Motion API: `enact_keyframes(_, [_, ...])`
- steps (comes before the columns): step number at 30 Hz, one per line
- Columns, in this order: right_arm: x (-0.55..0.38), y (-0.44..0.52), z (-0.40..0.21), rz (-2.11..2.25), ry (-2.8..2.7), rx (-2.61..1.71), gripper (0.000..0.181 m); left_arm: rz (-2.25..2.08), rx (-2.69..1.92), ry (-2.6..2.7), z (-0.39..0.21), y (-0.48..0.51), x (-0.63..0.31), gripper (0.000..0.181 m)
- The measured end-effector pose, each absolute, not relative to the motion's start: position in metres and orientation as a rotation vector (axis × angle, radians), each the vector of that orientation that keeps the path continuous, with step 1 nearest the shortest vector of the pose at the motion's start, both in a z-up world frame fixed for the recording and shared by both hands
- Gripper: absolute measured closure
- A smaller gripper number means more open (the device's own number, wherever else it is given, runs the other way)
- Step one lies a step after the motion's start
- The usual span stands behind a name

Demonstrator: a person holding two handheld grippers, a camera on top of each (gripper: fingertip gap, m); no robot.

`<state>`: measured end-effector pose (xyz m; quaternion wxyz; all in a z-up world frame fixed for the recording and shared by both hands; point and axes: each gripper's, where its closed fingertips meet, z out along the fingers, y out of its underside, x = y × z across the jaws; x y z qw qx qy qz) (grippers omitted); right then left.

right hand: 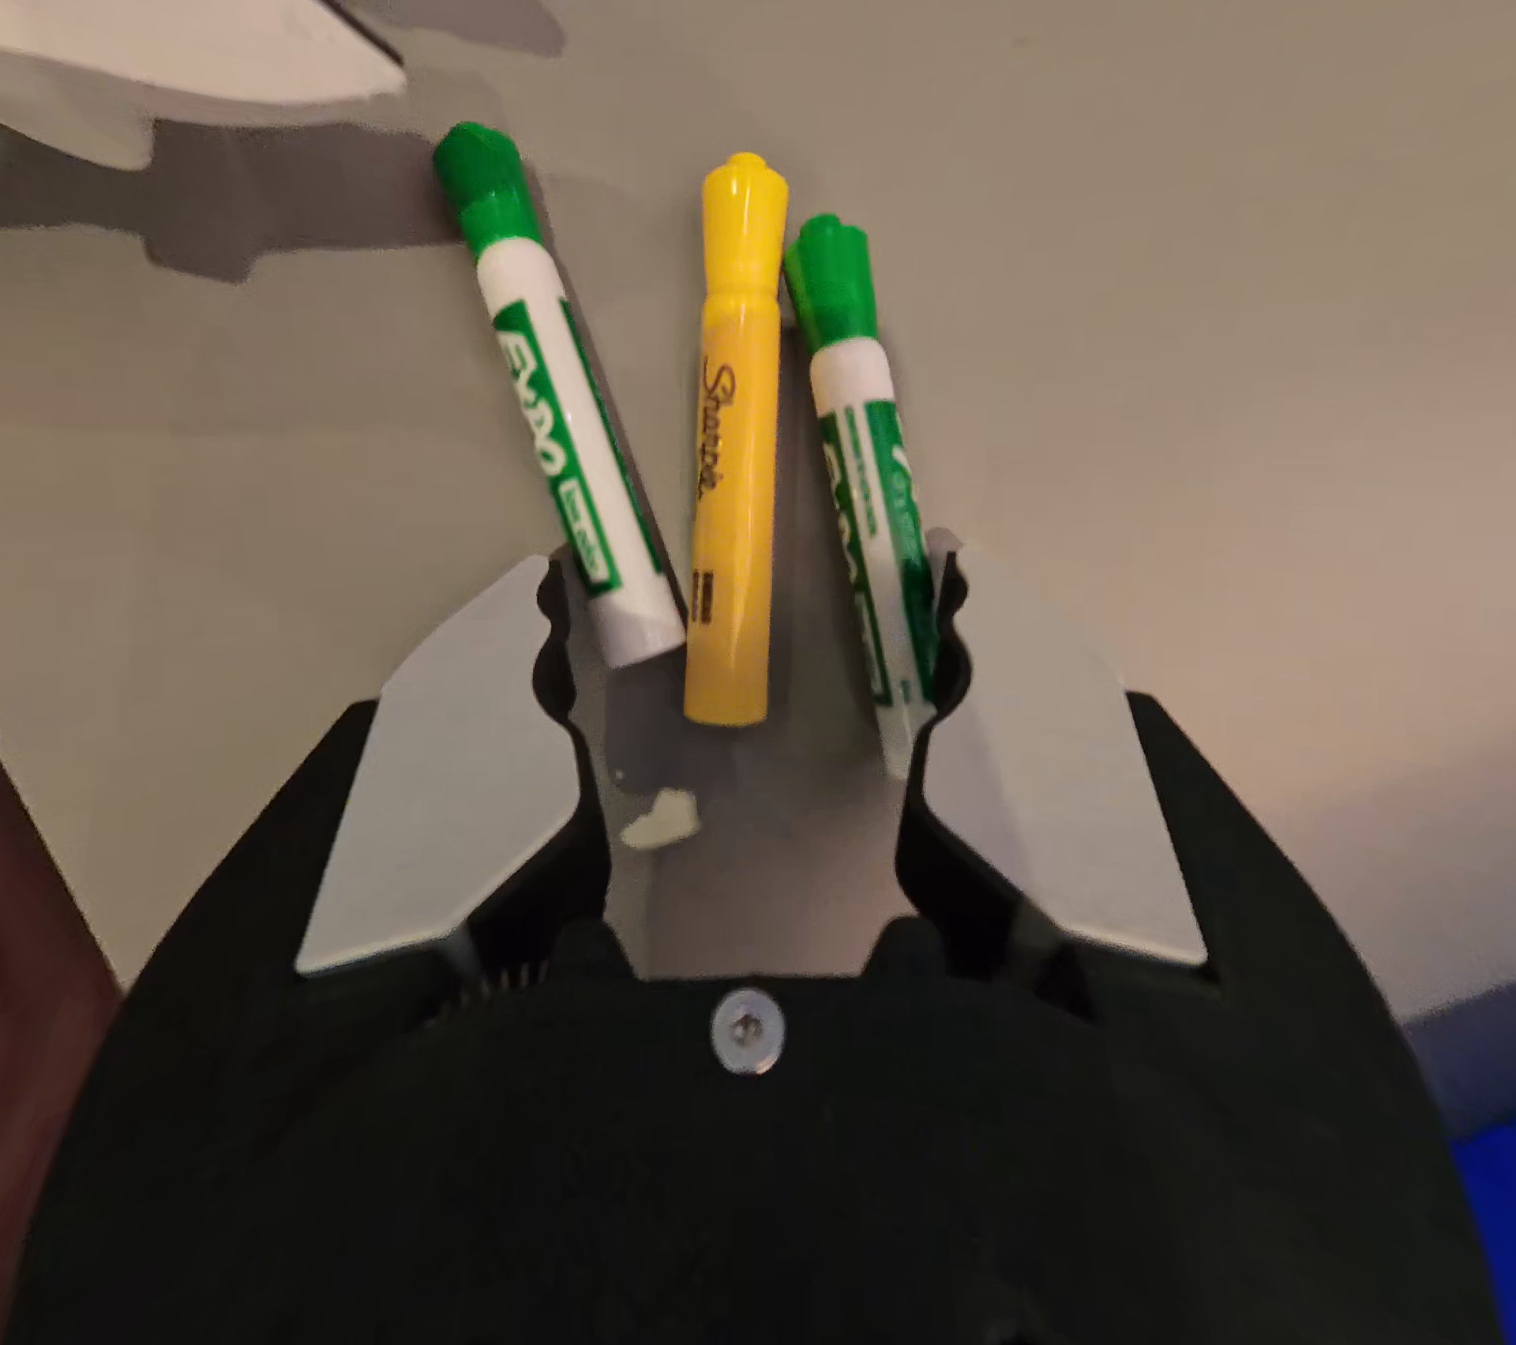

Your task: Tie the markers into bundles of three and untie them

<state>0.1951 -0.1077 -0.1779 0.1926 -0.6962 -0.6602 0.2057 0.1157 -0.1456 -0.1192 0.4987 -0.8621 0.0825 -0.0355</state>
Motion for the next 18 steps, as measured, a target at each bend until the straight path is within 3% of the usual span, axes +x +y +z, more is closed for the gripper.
enact_keyframes(1, [0.2,-0.107,-0.176,0.588,-1.846,-1.966,0.093,-0.094,-2.111,0.228,-0.126,-0.148,0.118,0.151])
enact_keyframes(11, [0.211,-0.099,-0.164,0.899,-1.952,-1.994,0.108,-0.069,-2.219,0.664,-0.168,-0.144,0.155,0.149])
enact_keyframes(18, [0.199,-0.079,-0.159,0.961,-1.99,-1.96,0.142,-0.138,-2.21,0.738,-0.17,-0.137,0.159,0.151])
